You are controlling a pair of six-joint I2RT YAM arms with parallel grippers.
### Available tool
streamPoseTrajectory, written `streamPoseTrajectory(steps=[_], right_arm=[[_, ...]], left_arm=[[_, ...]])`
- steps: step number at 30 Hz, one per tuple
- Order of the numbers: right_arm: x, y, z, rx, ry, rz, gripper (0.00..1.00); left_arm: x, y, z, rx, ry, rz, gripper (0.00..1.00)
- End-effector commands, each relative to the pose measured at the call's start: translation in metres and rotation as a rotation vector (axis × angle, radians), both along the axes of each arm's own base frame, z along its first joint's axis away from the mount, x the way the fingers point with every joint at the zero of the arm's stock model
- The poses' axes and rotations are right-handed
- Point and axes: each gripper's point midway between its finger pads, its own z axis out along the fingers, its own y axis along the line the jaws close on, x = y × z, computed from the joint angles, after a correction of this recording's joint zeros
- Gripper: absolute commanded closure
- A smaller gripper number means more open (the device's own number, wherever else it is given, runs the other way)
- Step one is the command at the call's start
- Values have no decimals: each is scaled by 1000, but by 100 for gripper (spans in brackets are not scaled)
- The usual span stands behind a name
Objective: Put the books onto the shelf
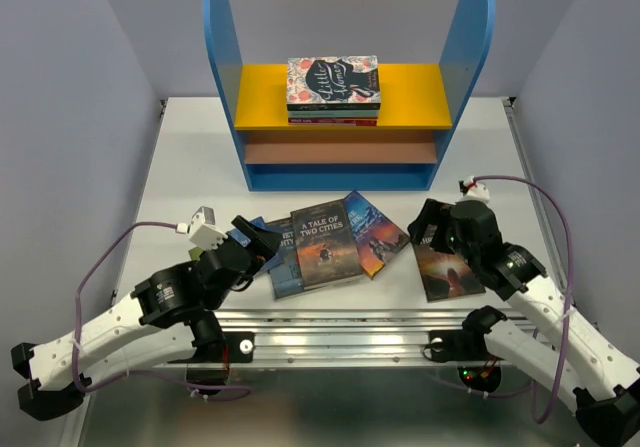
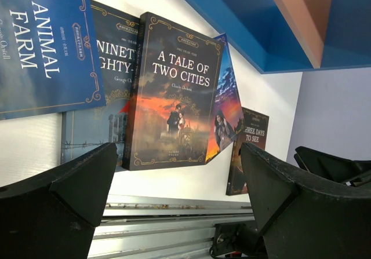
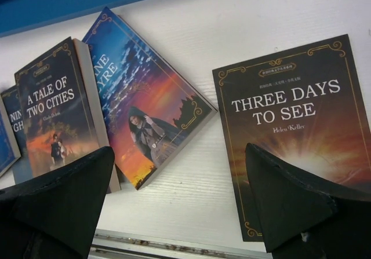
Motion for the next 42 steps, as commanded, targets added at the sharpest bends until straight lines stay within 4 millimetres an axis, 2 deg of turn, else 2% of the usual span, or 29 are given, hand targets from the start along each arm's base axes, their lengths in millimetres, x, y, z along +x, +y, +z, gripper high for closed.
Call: streamPoseTrajectory(steps=[1,4,5,6,8,9,11,14,16,18,20,22,24,25,26,27,28,29,31,32,36,39,42], right_arm=[[8,-6,36,34,-94,-58,0],[4,8,42,100,-117,11,0],[1,13,29,106,-98,42,0],[0,28,31,150,-121,115,0],[-5,41,22,164,-115,199,0],[-11,55,16,189,-87,286,0],[-14,71,8,211,-34,362,0],[-18,93,0,264,19,467,0],[-19,111,-9,308,65,544,0],[-13,121,-20,305,94,560,0],[-4,126,-19,288,84,578,0],[2,134,-23,282,105,594,0],[6,144,-22,294,100,619,0],[11,149,-26,304,110,616,0],[10,150,-33,306,136,618,0],[10,156,-32,315,134,633,0],[8,159,-35,313,149,640,0],[15,163,-36,315,135,640,0],[17,168,-40,323,135,632,0],[18,172,-42,347,137,634,0],[20,184,-43,409,132,649,0],[18,191,-51,426,157,662,0],[16,196,-59,436,188,660,0]], left_arm=[[4,4,3,1,-19,30,1],[6,0,0,2,-26,23,1],[7,-2,-2,0,-23,23,1],[8,-5,-4,-13,-20,25,1],[9,-8,-8,-18,-16,26,1],[9,-12,-12,-26,-13,22,1],[10,-15,-21,-28,3,21,1],[15,-28,-22,-55,-9,-8,1],[25,-34,-28,-66,-1,-19,1],[38,-33,-41,-41,27,-38,1],[44,-34,-50,-26,49,-76,1],[59,-32,-45,-40,11,-65,1],[67,-35,-48,-25,1,-81,1],[71,-35,-55,-5,21,-84,1],[75,-34,-52,-13,10,-74,1],[78,-42,-59,-1,20,-115,1],[79,-45,-63,3,30,-135,1],[81,-48,-78,26,76,-151,1],[85,-59,-82,23,87,-200,1],[87,-59,-96,64,133,-209,1],[87,-55,-123,135,230,-204,1],[84,-65,-133,96,228,-254,1],[81,-64,-148,99,272,-247,20]])
